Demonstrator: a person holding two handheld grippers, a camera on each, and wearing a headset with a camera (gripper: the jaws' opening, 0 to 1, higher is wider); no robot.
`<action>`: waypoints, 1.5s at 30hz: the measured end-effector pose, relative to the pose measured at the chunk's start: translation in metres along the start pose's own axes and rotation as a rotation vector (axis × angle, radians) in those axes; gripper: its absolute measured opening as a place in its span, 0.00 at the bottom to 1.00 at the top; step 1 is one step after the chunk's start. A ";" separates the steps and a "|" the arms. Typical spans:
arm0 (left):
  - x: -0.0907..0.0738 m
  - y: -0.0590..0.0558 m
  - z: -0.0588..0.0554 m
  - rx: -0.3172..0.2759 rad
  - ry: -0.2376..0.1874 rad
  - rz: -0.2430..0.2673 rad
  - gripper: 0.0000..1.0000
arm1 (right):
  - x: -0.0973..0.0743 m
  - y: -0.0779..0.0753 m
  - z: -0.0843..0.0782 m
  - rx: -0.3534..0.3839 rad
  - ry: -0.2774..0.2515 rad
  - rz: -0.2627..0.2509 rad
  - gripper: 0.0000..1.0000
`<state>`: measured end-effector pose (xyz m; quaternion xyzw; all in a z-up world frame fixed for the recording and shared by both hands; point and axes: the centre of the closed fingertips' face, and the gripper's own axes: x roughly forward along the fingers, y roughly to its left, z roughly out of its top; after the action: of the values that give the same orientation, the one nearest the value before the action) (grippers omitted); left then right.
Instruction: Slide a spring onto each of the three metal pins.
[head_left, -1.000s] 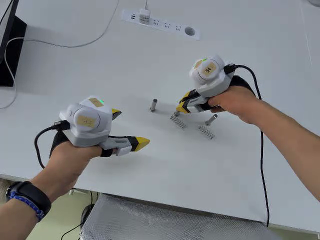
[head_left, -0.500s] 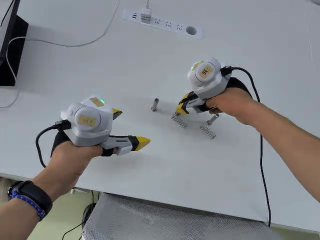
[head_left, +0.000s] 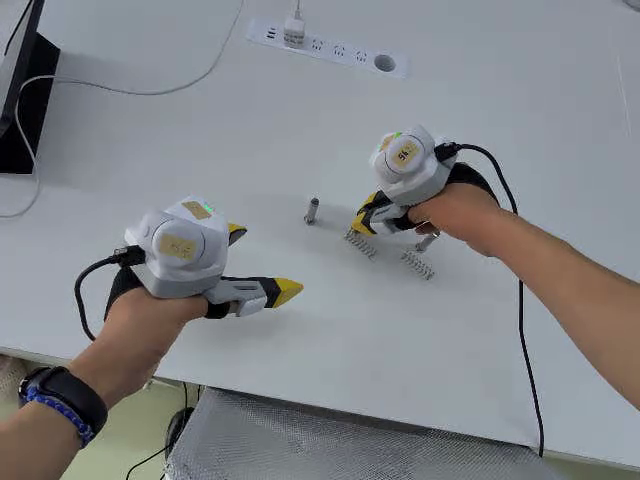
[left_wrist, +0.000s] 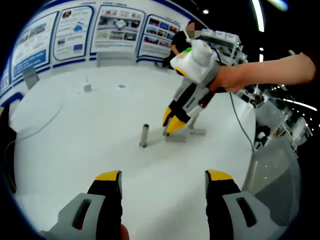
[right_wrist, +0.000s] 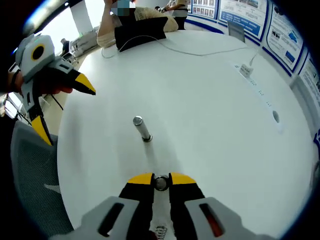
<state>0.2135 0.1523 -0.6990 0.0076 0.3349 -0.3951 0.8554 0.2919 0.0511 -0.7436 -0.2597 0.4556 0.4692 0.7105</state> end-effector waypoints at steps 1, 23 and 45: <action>0.000 0.000 0.000 0.000 -0.001 -0.001 0.69 | 0.000 0.000 0.000 0.002 0.001 0.001 0.13; 0.000 -0.004 -0.004 0.003 0.006 -0.002 0.68 | -0.021 0.004 -0.012 0.038 -0.055 -0.012 0.32; -0.003 -0.017 -0.006 0.001 0.013 -0.009 0.70 | -0.030 0.022 -0.036 0.130 -0.109 -0.034 0.47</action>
<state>0.1970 0.1441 -0.6980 0.0090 0.3401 -0.3992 0.8514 0.2530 0.0186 -0.7318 -0.1948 0.4413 0.4398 0.7575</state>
